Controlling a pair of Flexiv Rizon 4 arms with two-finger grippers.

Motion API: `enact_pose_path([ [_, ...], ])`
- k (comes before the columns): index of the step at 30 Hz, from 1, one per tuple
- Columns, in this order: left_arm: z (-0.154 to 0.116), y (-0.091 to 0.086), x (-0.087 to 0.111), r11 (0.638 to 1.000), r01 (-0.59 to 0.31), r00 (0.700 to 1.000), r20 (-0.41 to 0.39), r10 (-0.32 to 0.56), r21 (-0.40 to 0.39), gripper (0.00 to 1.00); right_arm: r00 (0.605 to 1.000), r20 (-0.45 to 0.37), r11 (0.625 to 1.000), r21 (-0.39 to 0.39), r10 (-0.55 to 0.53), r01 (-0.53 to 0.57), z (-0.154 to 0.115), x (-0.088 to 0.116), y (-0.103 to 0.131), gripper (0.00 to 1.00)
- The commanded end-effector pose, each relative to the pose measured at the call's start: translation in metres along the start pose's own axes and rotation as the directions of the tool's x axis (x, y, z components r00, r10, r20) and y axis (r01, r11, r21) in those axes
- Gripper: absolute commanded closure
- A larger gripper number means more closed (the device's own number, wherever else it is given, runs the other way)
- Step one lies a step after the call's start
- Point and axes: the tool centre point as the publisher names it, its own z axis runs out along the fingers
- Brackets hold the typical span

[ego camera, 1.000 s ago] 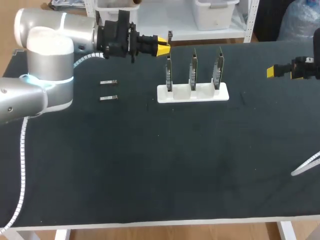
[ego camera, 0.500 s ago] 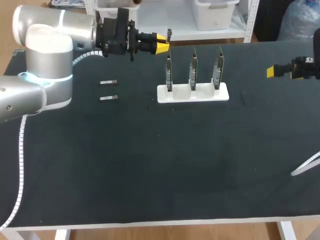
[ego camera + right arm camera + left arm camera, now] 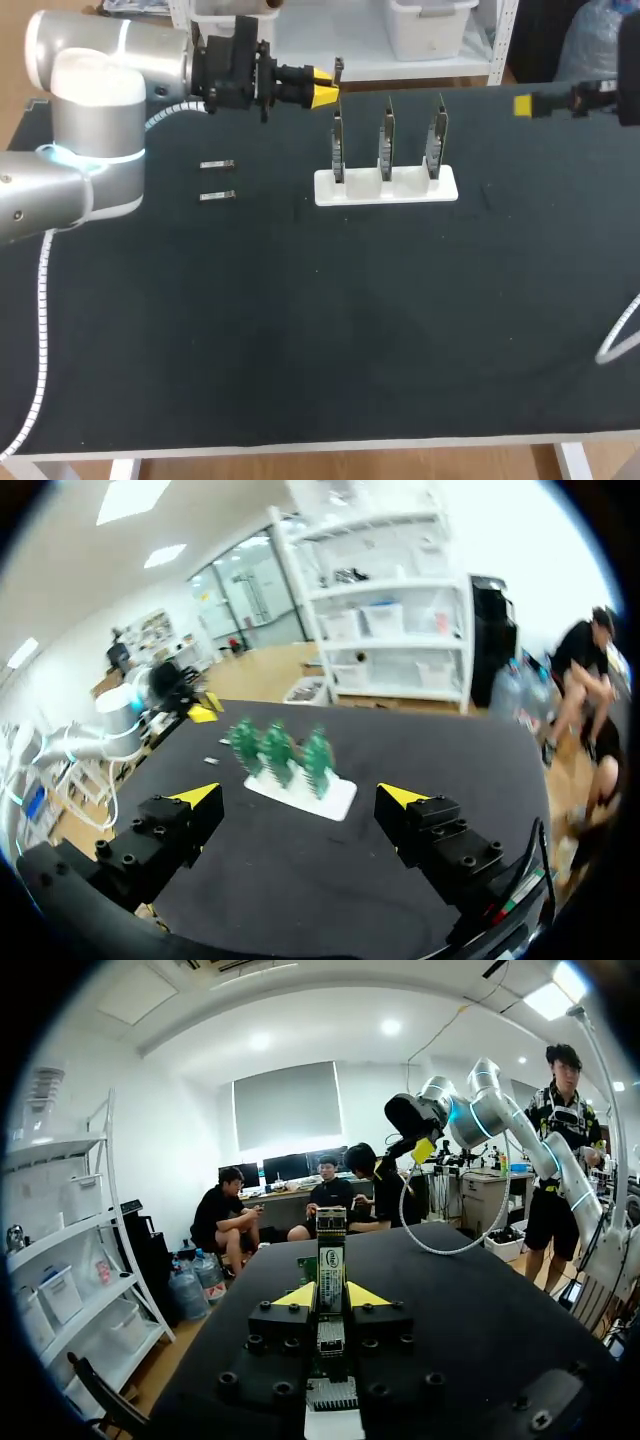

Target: Pick up the optical module with the left hand, and insert it into the network port with the right hand.

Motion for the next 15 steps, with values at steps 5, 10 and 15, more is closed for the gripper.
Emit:
enact_pose_path([
  [5, 0.000, 0.001, 0.000, 1.000, -0.001, 1.000, -0.001, 0.001, 0.001, 1.00, 0.966, 0.008, 0.903, -0.352, -0.260, 0.246, 0.027, 0.004, 0.054, 0.00],
  [10, 0.000, 0.001, 0.000, 1.000, -0.001, 1.000, -0.001, 0.001, 0.001, 1.00, 0.938, 0.051, 0.853, -0.400, -0.343, 0.334, 0.036, 0.004, 0.077, 0.00],
  [15, 0.000, 0.001, 0.000, 1.000, -0.001, 1.000, -0.001, 0.001, 0.001, 1.00, 0.932, 0.054, 0.845, -0.407, -0.358, 0.348, 0.038, 0.004, 0.077, 0.00],
])
